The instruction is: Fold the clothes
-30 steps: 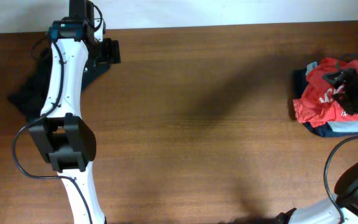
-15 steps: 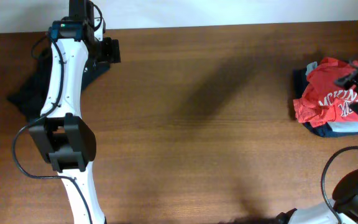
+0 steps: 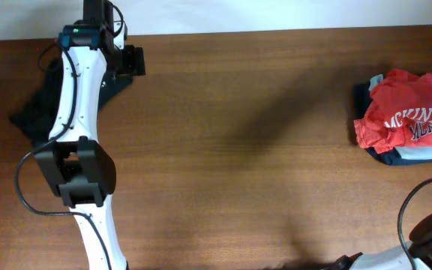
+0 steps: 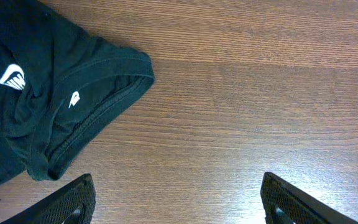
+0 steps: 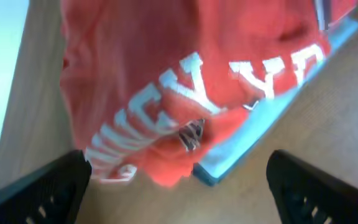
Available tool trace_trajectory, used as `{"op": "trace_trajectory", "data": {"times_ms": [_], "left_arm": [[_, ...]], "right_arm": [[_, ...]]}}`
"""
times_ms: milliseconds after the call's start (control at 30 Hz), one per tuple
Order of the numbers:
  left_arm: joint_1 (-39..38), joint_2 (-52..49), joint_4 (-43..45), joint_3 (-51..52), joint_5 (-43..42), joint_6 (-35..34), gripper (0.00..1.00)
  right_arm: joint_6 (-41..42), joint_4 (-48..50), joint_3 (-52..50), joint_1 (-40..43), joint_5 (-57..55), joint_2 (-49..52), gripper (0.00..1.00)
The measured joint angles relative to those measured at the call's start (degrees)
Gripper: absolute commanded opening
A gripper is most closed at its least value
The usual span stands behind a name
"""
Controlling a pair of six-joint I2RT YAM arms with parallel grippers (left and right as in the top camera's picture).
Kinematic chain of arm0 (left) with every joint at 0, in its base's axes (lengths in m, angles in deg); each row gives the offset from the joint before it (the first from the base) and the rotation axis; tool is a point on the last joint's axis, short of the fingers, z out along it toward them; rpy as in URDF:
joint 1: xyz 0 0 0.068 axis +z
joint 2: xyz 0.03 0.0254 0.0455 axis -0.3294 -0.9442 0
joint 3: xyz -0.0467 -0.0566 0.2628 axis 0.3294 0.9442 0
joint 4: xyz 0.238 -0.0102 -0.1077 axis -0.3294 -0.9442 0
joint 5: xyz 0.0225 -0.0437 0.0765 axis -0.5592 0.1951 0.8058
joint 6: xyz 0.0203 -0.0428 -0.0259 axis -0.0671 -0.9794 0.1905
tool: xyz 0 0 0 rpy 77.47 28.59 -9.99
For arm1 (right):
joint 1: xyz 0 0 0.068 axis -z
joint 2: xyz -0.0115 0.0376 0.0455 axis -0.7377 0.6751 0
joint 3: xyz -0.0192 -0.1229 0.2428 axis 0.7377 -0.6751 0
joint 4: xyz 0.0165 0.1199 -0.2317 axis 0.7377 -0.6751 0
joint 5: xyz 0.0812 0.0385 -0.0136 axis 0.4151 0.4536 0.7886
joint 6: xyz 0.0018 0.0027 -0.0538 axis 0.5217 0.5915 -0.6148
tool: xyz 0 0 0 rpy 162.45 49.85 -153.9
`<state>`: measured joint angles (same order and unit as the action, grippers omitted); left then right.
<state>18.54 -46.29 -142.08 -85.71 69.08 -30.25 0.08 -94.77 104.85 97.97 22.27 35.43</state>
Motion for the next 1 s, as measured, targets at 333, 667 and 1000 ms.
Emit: {"op": "trace_trajectory", "data": {"times_ms": [333,667,1000], "left_arm": [[0.0,0.0,0.0,0.0,0.0,0.0,0.85],[0.0,0.0,0.0,0.0,0.0,0.0,0.85],[0.0,0.0,0.0,0.0,0.0,0.0,0.85]], "right_arm": [[3.2,15.0,-6.9,0.0,-0.2,1.2,0.84],[4.0,20.5,-6.9,0.0,-2.2,1.8,0.21],[0.2,30.8,-7.0,0.0,0.3,4.7,0.04]]}}
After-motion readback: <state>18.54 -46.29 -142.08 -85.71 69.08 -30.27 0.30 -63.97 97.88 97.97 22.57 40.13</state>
